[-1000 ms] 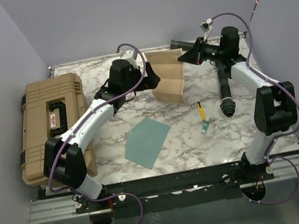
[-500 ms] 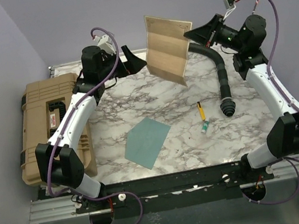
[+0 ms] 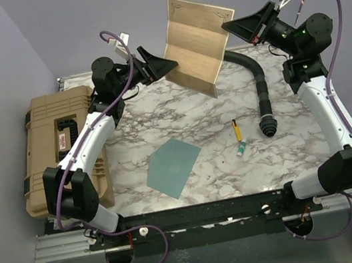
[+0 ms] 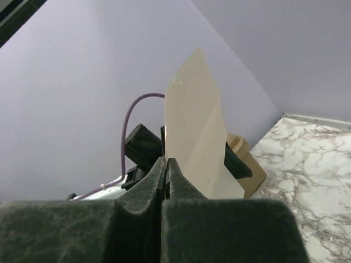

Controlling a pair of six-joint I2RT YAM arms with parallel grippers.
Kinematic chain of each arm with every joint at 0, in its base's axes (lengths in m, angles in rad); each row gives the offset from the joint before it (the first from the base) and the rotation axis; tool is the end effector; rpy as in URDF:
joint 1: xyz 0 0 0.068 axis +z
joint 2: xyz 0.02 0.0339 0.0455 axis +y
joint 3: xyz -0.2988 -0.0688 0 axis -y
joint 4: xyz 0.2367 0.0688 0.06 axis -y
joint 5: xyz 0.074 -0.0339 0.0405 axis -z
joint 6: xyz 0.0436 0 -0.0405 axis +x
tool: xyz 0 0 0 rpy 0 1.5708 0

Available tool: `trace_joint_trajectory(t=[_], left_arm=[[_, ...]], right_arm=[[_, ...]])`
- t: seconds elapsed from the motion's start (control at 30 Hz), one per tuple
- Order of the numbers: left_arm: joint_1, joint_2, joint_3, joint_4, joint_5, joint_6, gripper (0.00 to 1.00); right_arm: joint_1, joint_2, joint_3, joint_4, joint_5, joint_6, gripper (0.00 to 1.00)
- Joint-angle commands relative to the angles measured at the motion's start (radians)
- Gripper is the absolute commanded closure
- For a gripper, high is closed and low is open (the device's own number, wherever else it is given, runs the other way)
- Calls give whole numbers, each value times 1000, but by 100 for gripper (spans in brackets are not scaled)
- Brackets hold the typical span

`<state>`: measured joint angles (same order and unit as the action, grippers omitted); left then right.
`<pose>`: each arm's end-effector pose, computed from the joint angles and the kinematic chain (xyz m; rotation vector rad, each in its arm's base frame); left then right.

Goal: Place the letter into the envelope and seal it

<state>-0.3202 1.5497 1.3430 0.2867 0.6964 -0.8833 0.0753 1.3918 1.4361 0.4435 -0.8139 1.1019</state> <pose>0.3374 -0.1414 0.4310 0.1584 1.6955 -1.4461 0.2892 0.0536 0.5267 -0.1498 1.3753 1.4412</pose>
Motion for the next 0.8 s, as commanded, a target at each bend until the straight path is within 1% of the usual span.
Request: trace_joint_trajectory(t=[0.0, 0.03, 0.1, 0.23, 0.4, 0.5, 0.67, 0.73, 0.77], left_arm=[[15, -57, -21, 146, 50, -51, 1], [15, -57, -23, 156, 65, -62, 2], [14, -52, -27, 197, 113, -130, 10], [15, -77, -79, 315, 143, -252, 31], [15, -98, -99, 349, 165, -295, 59], [14, -101, -114, 370, 169, -318, 74], [14, -97, -111, 395, 187, -349, 90], [14, -94, -109, 406, 198, -358, 100], [14, -94, -107, 410, 205, -363, 100]], right_arm=[[4, -10, 54, 1, -48, 75, 100], [4, -10, 51, 6, -53, 84, 100], [4, -12, 44, 22, -57, 96, 100], [4, -14, 18, 82, -74, 100, 100], [4, -3, 14, 160, -104, 110, 100], [4, 1, 20, 180, -106, 117, 100], [4, 9, 13, 216, -107, 147, 100], [4, 10, 5, 225, -100, 157, 100], [4, 10, 5, 229, -94, 160, 100]])
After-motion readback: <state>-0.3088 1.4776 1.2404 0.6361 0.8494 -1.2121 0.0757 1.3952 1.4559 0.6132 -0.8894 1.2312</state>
